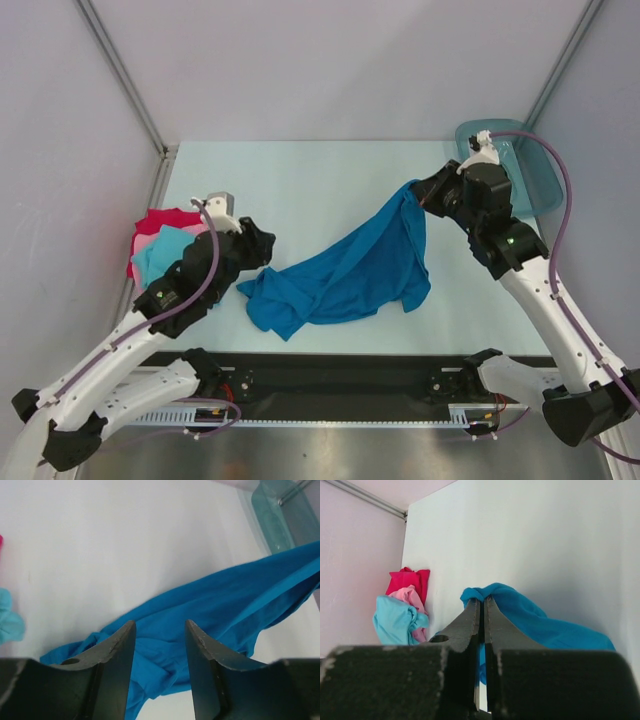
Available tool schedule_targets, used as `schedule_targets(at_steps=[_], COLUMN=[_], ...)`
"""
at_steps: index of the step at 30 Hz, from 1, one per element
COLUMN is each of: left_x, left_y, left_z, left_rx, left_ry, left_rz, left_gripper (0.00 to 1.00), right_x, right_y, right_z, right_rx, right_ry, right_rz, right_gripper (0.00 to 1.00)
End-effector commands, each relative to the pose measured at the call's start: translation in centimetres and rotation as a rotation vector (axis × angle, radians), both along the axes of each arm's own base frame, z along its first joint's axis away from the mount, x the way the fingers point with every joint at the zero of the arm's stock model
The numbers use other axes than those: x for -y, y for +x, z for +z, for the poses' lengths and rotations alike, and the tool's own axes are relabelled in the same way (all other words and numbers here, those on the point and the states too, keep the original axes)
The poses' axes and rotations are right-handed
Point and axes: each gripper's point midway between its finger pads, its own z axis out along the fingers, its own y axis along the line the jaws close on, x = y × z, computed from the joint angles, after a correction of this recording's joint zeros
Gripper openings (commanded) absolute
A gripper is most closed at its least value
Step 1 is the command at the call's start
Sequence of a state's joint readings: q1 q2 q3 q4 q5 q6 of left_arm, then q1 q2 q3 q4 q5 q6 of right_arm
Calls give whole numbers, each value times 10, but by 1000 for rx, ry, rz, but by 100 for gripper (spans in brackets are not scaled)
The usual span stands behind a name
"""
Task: Fold and stack the t-shirts
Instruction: Flatten the tshirt out
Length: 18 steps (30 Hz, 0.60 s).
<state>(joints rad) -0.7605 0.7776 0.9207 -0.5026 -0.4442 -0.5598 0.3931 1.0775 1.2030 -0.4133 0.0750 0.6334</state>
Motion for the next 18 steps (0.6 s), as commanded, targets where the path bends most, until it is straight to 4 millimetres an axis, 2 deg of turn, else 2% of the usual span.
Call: schedule_targets(at_steps=[1, 3, 4, 11, 15, 18], left_x=[31, 41, 43, 52, 49, 48], left_y=[-6, -7, -10, -8, -9, -9], left_z=[-53, -75, -96, -148, -156, -159], left_rx=[-114, -146, -187, -297, -309, -331], left_ry=[-62, -64, -48, -11, 2, 32], left_rz=[-73, -75, -71, -46, -34, -33], left_gripper=[50, 49, 49, 55, 57, 63], right_x=[-2, -2, -2, -2, 0, 2], right_y=[4, 6, 6, 7, 7, 8], right_z=[12, 9, 8, 2, -5, -10], right_rx=[50, 45, 43, 33, 22, 13], right_ry=[28, 25, 24, 17, 11, 17], right_rz=[-9, -10, -8, -8, -12, -9], right_gripper=[0, 0, 0, 0, 0, 0])
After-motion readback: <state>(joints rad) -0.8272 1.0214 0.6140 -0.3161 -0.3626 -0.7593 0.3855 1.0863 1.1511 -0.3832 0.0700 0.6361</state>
